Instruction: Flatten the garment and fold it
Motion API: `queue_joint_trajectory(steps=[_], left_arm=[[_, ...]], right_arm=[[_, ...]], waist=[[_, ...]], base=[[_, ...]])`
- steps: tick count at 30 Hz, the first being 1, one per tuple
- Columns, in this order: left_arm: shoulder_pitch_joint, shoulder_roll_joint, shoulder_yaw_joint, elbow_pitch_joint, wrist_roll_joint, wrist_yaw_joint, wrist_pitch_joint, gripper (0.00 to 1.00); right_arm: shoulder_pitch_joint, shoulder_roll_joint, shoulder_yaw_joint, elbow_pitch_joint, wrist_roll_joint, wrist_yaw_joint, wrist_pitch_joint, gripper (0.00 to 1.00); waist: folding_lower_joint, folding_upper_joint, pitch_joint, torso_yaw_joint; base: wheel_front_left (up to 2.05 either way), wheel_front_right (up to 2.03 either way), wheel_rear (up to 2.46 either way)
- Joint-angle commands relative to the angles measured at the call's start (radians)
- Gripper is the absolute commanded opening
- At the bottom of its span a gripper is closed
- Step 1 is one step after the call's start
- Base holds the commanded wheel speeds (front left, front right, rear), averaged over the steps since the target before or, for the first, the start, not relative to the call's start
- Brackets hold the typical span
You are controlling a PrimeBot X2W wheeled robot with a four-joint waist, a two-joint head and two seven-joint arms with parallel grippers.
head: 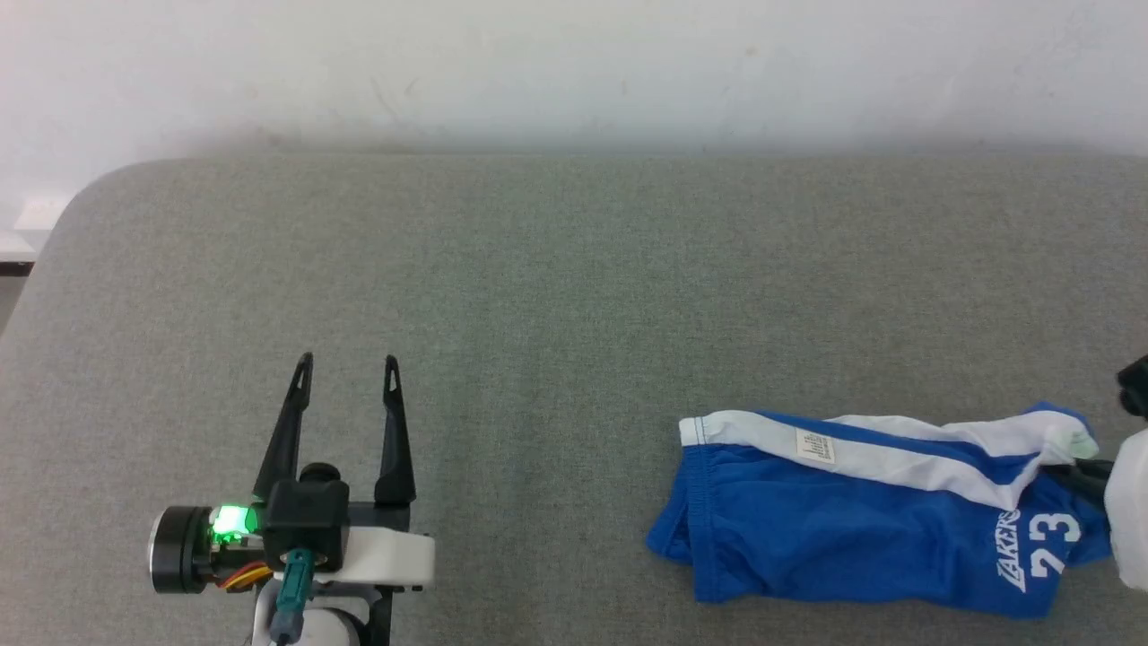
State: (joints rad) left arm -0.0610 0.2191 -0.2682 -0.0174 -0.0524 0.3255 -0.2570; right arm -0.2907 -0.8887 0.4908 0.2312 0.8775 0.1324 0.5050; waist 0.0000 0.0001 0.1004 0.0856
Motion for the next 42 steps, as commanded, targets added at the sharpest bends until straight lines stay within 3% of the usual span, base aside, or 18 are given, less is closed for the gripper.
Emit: queue_joint_trajectory(steps=[1, 5, 9, 12, 16, 21, 29, 30, 31, 32, 33, 37, 42], left_arm=[[0.015, -0.008, 0.009, 0.003, 0.005, -0.007, -0.005, 1.00], [0.025, -0.020, 0.016, 0.004, 0.009, -0.022, -0.005, 1.00], [0.018, -0.037, 0.011, -0.003, 0.018, -0.036, -0.005, 1.00], [0.005, -0.052, 0.003, -0.007, 0.025, -0.046, -0.005, 1.00], [-0.016, -0.067, -0.014, -0.011, 0.037, -0.055, -0.005, 1.00], [-0.038, -0.086, -0.018, -0.014, 0.036, -0.058, -0.005, 1.00], [-0.062, -0.109, -0.013, 0.005, 0.034, -0.058, -0.005, 1.00], [-0.061, -0.110, -0.010, 0.009, 0.034, -0.056, -0.005, 1.00], [-0.057, -0.110, -0.007, 0.014, 0.032, -0.056, -0.005, 1.00], [-0.052, -0.108, -0.003, 0.020, 0.031, -0.057, -0.005, 1.00], [-0.046, -0.107, 0.002, 0.026, 0.029, -0.057, -0.005, 1.00], [-0.025, -0.099, 0.021, 0.044, 0.023, -0.063, -0.005, 1.00], [-0.002, -0.093, 0.048, 0.052, 0.014, -0.070, -0.005, 1.00]], right_arm=[[0.010, -0.019, 0.010, -0.052, 0.002, -0.002, 0.013, 0.00], [0.004, -0.033, 0.042, -0.221, 0.019, -0.002, 0.061, 0.00], [-0.036, 0.015, 0.086, -0.352, 0.035, -0.002, 0.111, 0.00], [-0.091, 0.073, 0.141, -0.381, 0.014, -0.002, 0.139, 0.00], [-0.185, 0.158, 0.234, -0.323, -0.043, -0.002, 0.149, 0.00], [-0.288, 0.271, 0.325, -0.155, -0.075, -0.002, 0.115, 0.00], [-0.350, 0.339, 0.475, 0.079, -0.083, -0.002, 0.058, 0.00], [-0.353, 0.343, 0.484, 0.092, -0.075, -0.002, 0.041, 0.10], [-0.357, 0.345, 0.486, 0.097, -0.064, -0.002, 0.017, 0.38], [-0.364, 0.345, 0.483, 0.096, -0.056, -0.002, -0.013, 0.91], [-0.372, 0.339, 0.482, 0.091, -0.057, -0.002, -0.042, 1.00], [-0.391, 0.289, 0.445, 0.024, -0.064, -0.002, -0.173, 1.00], [-0.370, 0.220, 0.287, -0.050, -0.125, -0.002, -0.357, 1.00]], waist=[[0.0000, -0.0001, -0.012, -0.003], [0.0000, -0.0001, -0.021, -0.002], [0.0000, -0.0001, -0.014, 0.011], [0.0000, -0.0001, 0.001, 0.027], [0.0000, -0.0001, 0.031, 0.051], [0.0000, -0.0001, 0.072, 0.083], [0.0000, -0.0001, 0.104, 0.101], [0.0000, -0.0001, 0.099, 0.097], [0.0000, -0.0001, 0.093, 0.092], [0.0000, -0.0001, 0.085, 0.085], [0.0000, -0.0001, 0.075, 0.077], [0.0000, -0.0001, 0.031, 0.044], [0.0000, -0.0001, -0.011, -0.005]], base=[[0.00, 0.00, 0.00], [0.00, 0.00, 0.00], [0.00, 0.00, 0.00], [0.00, 0.00, 0.00], [0.00, 0.00, 0.00], [0.00, 0.00, 0.00], [0.00, 0.00, 0.00], [0.00, 0.00, 0.00], [0.00, 0.00, 0.00], [0.00, 0.00, 0.00], [0.00, 0.00, 0.00], [0.00, 0.00, 0.00], [0.00, 0.00, 0.00]])
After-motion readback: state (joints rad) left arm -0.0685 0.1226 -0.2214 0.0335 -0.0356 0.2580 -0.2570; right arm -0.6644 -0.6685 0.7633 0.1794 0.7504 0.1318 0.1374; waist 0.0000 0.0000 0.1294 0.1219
